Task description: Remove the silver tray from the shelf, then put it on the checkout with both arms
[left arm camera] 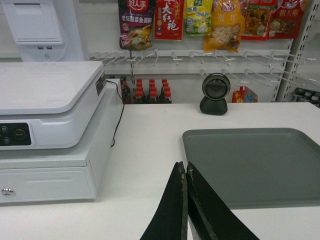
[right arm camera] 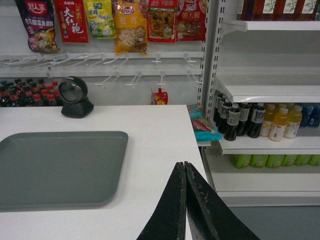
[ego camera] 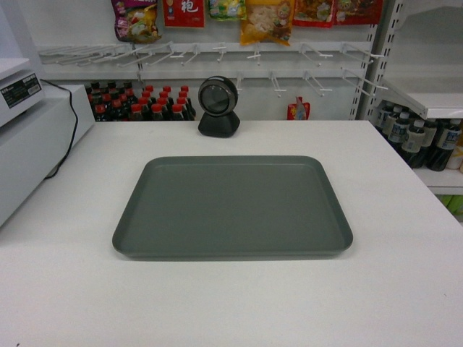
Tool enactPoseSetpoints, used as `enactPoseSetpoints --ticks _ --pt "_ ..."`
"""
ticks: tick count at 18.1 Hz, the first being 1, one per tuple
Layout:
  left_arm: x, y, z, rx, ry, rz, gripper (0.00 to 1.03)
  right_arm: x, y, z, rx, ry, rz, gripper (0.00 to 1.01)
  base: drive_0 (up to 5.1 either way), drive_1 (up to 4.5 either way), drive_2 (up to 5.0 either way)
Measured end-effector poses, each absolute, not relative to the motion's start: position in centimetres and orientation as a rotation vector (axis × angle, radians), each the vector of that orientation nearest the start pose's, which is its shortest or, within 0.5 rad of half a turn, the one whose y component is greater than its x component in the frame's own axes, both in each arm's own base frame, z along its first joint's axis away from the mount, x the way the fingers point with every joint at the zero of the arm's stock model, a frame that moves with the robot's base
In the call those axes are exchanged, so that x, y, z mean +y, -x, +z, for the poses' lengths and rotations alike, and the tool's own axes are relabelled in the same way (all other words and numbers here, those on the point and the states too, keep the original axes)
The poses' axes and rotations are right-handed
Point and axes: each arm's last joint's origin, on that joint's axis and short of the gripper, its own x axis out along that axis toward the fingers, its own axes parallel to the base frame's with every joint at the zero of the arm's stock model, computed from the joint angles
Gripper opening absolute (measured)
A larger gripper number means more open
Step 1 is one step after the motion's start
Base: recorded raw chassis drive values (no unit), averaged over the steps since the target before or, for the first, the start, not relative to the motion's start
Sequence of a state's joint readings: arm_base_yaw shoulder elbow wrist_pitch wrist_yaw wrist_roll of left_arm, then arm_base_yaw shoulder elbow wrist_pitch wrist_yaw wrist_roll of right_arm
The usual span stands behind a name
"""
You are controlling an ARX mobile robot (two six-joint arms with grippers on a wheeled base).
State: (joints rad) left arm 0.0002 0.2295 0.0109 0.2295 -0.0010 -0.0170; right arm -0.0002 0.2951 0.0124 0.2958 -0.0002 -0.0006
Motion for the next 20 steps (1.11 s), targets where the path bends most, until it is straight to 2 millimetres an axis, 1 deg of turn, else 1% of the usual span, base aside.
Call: enactPoseSetpoints --ticks 4,6,7,8,9,10,11,12,15,18,20 --pt "0.0 -10.8 17.0 -0.012 0.017 0.001 0.01 0.0 -11.1 17.1 -0.015 0.001 0.0 0.02 0.0 0.0 0.0" --pt "0.0 -10.0 16.3 0.045 0.017 0.0 0.01 0.0 -10.9 17.0 -0.012 0.001 0.0 0.02 0.0 0.0 0.0" --pt "0.0 -9.8 16.8 -0.015 0.017 -0.002 0.01 0.0 -10.9 17.0 -0.013 0.001 0.0 0.02 0.0 0.0 0.0" --pt "0.0 -9.7 16.9 -0.009 0.017 0.003 0.01 0.0 -10.8 17.0 -0.012 0.001 0.001 0.02 0.0 0.0 0.0" --pt "0.0 -9.8 16.5 0.009 0.017 -0.002 0.01 0.0 -10.5 16.8 0.006 0.001 0.0 0.02 0.0 0.0 0.0" --pt "0.0 -9.8 16.6 0.008 0.017 0.0 0.01 0.0 -9.9 16.4 0.031 0.001 0.002 0.02 0.0 0.0 0.0" --pt "0.0 -9.8 16.6 -0.001 0.017 0.0 0.01 0.0 -9.7 16.9 -0.02 0.001 0.0 0.02 0.0 0.0 0.0" --pt "0.0 -9.8 16.6 0.004 0.017 0.0 0.02 0.0 -9.7 16.8 -0.014 0.001 0.0 0.05 0.0 0.0 0.0" --pt "0.0 -9.8 16.6 0.004 0.017 0.001 0.28 0.0 -9.7 16.7 -0.006 0.001 0.0 0.32 0.0 0.0 0.0" --pt "0.0 -9.8 16.6 0.003 0.017 0.0 0.52 0.0 -9.7 16.7 -0.004 0.001 0.0 0.56 0.0 0.0 0.0" --pt "0.0 -9.8 16.6 0.003 0.017 0.0 0.7 0.0 -9.7 16.7 -0.004 0.001 0.0 0.74 0.0 0.0 0.0"
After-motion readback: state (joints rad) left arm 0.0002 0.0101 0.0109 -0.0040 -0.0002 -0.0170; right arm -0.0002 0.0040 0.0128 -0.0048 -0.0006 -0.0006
